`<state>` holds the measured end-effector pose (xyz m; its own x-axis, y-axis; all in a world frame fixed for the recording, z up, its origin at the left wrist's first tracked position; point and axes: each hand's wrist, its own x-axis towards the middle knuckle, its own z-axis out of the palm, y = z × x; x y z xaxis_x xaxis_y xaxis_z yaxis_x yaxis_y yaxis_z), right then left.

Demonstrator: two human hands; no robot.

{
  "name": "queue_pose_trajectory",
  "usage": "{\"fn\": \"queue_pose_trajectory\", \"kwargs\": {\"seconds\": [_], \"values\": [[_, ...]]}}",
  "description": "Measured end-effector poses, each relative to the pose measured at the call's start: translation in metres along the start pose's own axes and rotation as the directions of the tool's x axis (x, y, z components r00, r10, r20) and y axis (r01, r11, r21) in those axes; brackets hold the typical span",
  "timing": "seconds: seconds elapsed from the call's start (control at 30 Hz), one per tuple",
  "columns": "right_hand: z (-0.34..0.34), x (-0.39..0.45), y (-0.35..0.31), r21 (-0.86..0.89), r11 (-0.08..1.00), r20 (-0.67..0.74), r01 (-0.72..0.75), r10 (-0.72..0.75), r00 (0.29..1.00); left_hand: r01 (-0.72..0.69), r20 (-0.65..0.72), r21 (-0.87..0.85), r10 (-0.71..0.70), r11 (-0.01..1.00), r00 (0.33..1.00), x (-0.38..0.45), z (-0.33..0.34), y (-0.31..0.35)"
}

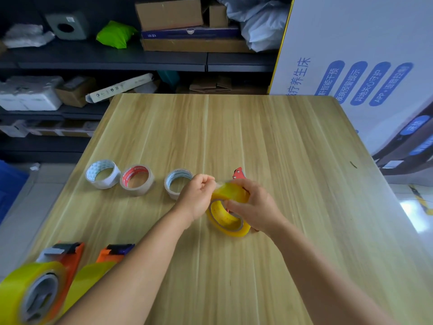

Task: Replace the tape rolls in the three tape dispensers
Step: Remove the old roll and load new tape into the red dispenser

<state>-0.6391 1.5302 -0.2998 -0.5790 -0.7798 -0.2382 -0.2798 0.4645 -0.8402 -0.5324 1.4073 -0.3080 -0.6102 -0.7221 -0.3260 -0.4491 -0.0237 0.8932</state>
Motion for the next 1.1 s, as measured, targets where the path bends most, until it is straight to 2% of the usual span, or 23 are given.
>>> {"fn": "queue_pose_trajectory", "kwargs": {"seconds": [0.1,0.2,0.3,0.47,0.57,0.67,0.77,0.87,0.93,1.03,1.1], "values": [[0.002,0.002,-0.004,0.006,1.000,-0.057,-0.012,0.012,0.998,0.000,-0.053,-0.009,-0.001,1.000,0.999,0.002,-0.001,0.001],[-0.001,0.003,-0.006,0.045,0.997,-0.090,-0.058,0.062,0.994,-0.013,-0.043,0.009,0.013,1.000,0.999,0.002,-0.006,0.004],[-0.003,0.006,-0.007,0.069,0.996,-0.088,-0.051,0.057,0.995,0.015,0.023,0.015,-0.015,1.000,1.000,-0.001,-0.011,0.004],[0.000,0.013,-0.007,0.065,0.997,-0.090,-0.029,0.035,0.995,0.038,0.172,-0.091,-0.022,0.995,0.985,-0.012,-0.018,0.005],[0.000,0.014,-0.004,0.103,0.993,-0.076,-0.061,0.069,0.995,0.086,0.237,-0.069,-0.067,0.994,0.969,-0.013,-0.028,-0.001],[0.003,0.014,-0.002,0.122,0.991,-0.039,-0.045,0.050,0.998,0.111,0.185,-0.035,-0.103,0.993,0.977,-0.013,-0.033,-0.002],[0.008,0.016,-0.001,0.005,1.000,-0.054,-0.020,0.020,0.998,0.094,0.132,-0.077,-0.084,0.993,0.988,-0.015,-0.029,0.002],[0.013,0.012,-0.005,-0.066,0.996,-0.090,0.060,-0.066,0.994,0.082,0.018,-0.001,-0.082,0.997,0.996,-0.015,-0.021,0.005],[0.018,0.006,-0.006,-0.069,0.991,-0.003,0.115,-0.115,0.993,0.121,-0.077,0.017,-0.120,0.992,0.990,-0.015,-0.014,0.003],[0.030,-0.004,-0.006,-0.099,0.985,0.147,0.143,-0.127,0.981,0.192,-0.109,-0.111,-0.203,0.975,0.973,-0.017,-0.003,0.001],[0.036,-0.007,-0.004,-0.087,0.990,0.144,0.115,-0.102,0.984,0.238,-0.073,-0.199,-0.256,0.951,0.964,-0.020,0.006,0.002]]}}
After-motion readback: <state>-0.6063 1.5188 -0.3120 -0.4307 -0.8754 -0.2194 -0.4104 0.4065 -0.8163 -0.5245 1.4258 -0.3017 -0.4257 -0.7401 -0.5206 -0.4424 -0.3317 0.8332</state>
